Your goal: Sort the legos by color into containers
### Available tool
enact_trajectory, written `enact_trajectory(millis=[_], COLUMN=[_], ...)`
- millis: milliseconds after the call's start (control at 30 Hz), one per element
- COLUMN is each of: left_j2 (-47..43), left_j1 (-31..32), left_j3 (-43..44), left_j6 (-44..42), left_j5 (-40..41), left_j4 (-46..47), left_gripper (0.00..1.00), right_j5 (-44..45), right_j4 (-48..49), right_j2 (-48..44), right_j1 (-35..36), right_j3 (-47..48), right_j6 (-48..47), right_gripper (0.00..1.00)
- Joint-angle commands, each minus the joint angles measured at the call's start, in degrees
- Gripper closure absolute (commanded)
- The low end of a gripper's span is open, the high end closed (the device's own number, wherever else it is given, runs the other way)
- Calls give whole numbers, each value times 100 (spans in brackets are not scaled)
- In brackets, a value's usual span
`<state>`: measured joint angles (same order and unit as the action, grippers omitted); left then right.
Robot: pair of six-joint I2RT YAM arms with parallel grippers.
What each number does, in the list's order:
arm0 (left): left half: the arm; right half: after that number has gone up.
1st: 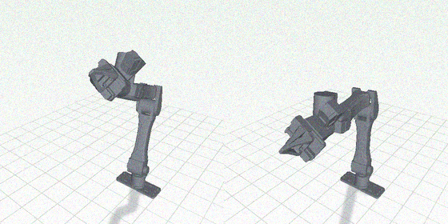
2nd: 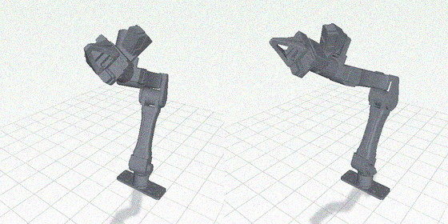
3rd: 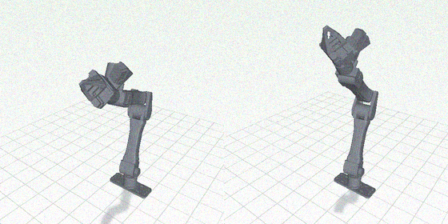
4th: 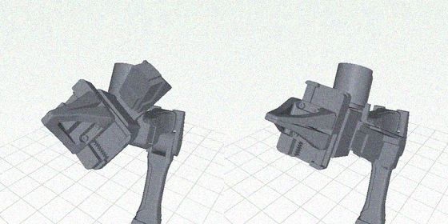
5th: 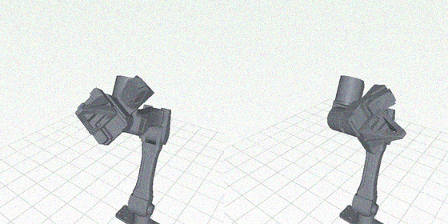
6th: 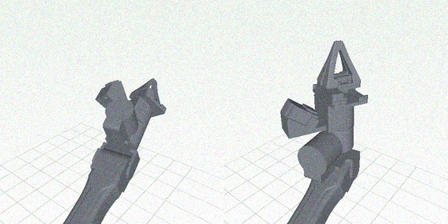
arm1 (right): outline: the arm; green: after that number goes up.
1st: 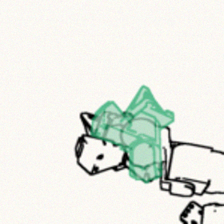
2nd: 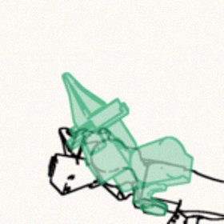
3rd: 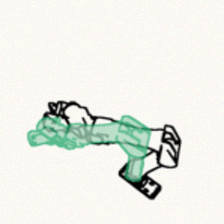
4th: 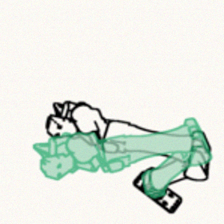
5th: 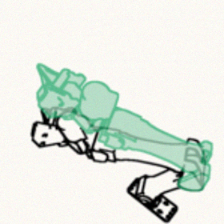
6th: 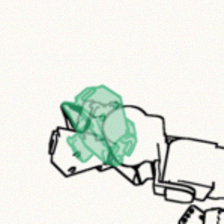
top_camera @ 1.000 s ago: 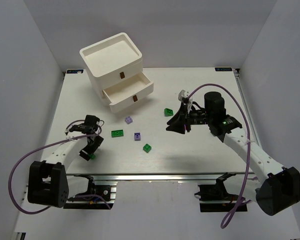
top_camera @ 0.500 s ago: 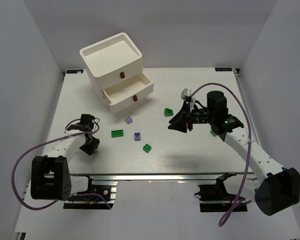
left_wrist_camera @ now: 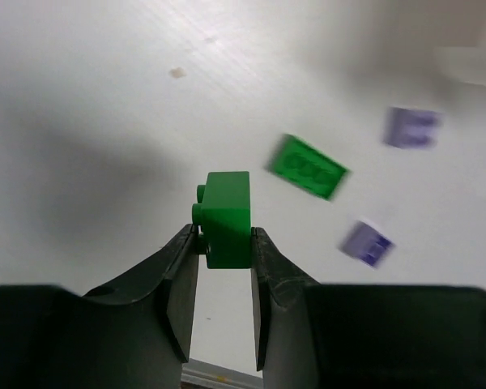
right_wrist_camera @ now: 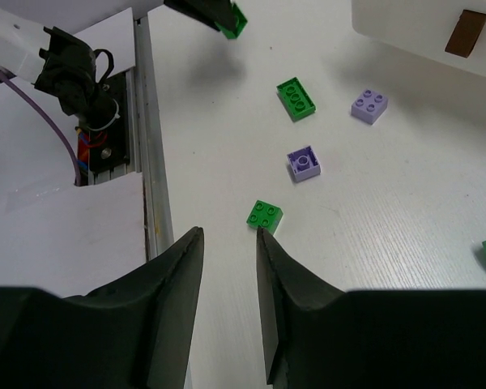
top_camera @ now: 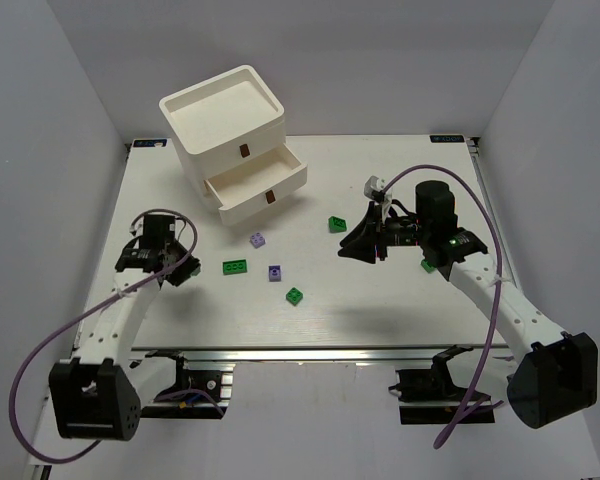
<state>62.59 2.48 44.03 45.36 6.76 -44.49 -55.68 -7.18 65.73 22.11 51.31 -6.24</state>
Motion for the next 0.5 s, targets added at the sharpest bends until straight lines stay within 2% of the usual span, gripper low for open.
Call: enact_trajectory(millis=[0,100,267,467], left_j2=[-676,-1037,-994,-512], left_j1=[33,33,86,139], left_j3=[404,457,825,1731], left_j6=[-809,-1082,-1302,-1565], left_j5=[-920,-1606,-2801,-3322], left_j4=[387,921,1636,2199], left_gripper=[100,100,100,100], right_j5=[-66,4,198,382], right_j4=[24,15,-108,-126], right_j2=[36,115,177,229], right_j1=[-40,-75,-119,-189], right_j3=[125,125,178,178], right_j6=[-62,-70,-246,-369], right_gripper=[62,63,64,64])
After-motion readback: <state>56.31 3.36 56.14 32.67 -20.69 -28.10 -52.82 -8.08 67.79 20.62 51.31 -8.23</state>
